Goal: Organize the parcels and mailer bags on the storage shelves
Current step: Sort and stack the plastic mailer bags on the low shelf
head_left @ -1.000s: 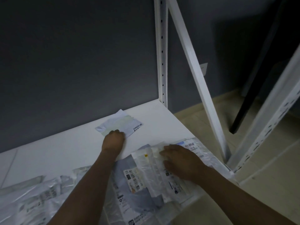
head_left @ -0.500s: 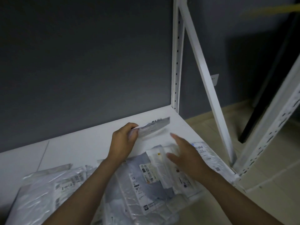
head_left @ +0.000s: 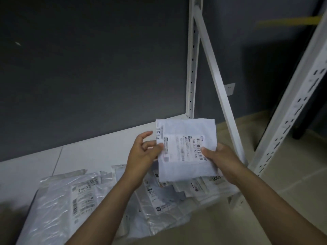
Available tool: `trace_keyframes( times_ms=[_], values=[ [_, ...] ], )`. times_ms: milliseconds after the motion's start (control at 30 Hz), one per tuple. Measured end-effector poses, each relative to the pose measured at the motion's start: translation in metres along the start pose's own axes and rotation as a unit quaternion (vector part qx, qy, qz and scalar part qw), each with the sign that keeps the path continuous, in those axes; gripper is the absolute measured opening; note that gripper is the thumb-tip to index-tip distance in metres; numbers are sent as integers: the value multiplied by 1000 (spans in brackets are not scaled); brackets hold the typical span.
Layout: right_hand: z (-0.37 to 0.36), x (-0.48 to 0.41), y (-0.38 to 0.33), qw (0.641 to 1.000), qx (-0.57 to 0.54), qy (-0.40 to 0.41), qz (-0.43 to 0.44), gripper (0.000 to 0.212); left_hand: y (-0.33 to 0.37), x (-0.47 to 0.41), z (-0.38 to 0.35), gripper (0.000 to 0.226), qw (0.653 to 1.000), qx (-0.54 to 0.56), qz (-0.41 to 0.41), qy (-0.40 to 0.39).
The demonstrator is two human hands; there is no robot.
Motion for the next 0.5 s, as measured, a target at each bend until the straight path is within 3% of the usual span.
trace_keyframes(
  times_ms=[100,167,233,367,433,500],
  values=[
    [19,4,-10,984,147,-96,21,7,5,-2,-5,43,991,-130,-17,3],
    [26,5,-14,970,197,-140,34,4,2,-2,-18,19,975,-219,-33,-15],
    [33,2,-10,965,229,-116,53,6,-6,-4,-29,4,966,-259,-19,-6],
    [48,-6,7,974,216,2,72,40,-26,-10,-48,13,986,-139,34,86],
    [51,-5,16,990,134,34,18,60,-36,-10,-63,6,990,-65,53,118],
    [50,-3,28,997,28,9,-70,58,-47,-9,-84,13,992,-13,74,104]
  ],
)
Point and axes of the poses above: each hand's wrist, its own x-axis away from the middle knuckle, its own z-axis out of the back of the hand, y = z × x, the point moved 2 cm from there along -x, towards the middle knuckle, and after that the axes turned 13 degrees about z, right-handed, at the moved point
